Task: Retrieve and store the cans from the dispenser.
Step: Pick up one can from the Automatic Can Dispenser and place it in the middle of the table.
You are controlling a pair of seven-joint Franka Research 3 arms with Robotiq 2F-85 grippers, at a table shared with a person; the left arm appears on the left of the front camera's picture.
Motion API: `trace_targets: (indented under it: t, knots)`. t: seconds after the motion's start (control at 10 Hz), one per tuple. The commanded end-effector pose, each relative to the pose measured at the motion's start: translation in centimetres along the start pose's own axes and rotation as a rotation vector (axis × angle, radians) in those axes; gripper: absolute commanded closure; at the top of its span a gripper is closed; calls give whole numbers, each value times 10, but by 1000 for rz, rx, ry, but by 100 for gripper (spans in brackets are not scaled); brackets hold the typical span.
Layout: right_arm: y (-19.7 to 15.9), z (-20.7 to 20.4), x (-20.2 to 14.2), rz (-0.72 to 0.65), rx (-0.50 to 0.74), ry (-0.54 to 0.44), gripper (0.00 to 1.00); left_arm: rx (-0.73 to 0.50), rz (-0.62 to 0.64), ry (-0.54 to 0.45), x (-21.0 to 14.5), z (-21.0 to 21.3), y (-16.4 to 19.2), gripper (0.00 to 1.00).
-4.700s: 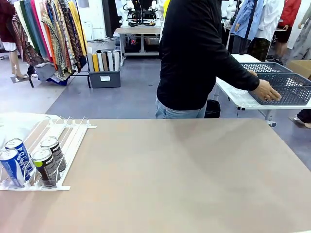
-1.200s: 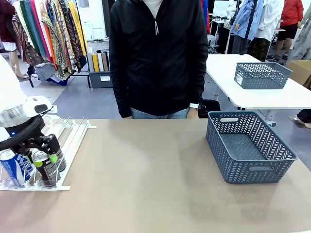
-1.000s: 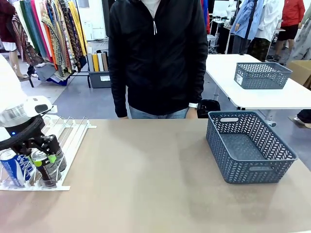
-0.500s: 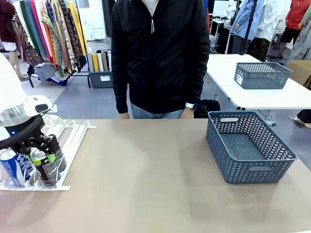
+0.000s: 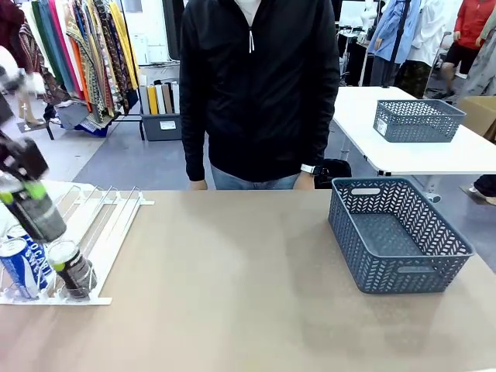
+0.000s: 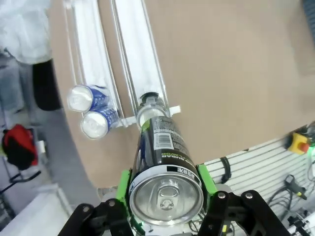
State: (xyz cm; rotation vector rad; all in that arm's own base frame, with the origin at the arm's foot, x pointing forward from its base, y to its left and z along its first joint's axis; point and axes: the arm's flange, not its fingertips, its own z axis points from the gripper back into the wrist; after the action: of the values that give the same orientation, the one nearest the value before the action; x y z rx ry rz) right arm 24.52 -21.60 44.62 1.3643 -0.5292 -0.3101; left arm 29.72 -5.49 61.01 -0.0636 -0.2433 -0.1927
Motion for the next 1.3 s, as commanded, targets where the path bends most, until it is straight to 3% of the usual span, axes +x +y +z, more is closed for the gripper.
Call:
trace_targets:
  t: [0.0, 0.2, 0.3, 0.8, 0.9, 1.2]
  knots:
    - [0, 2, 1, 26, 9, -3, 0, -77, 22, -51, 7, 16, 16, 100]
    - [0, 2, 1, 26, 9, -3, 0, -148, 48, -62, 8, 17, 30, 100]
    - [0, 2, 1, 26, 9, -3, 0, -52, 33, -52, 0, 30, 13, 100]
    - [0, 2, 1, 26, 9, -3, 0, -64, 32, -39, 3, 24, 11, 100]
    - [0, 2, 1, 26, 9, -3, 0, -83, -15, -111, 19, 18, -28, 100]
    - [0, 2, 1, 26, 9, -3, 0, -19, -365, -161, 89, -45, -219, 100]
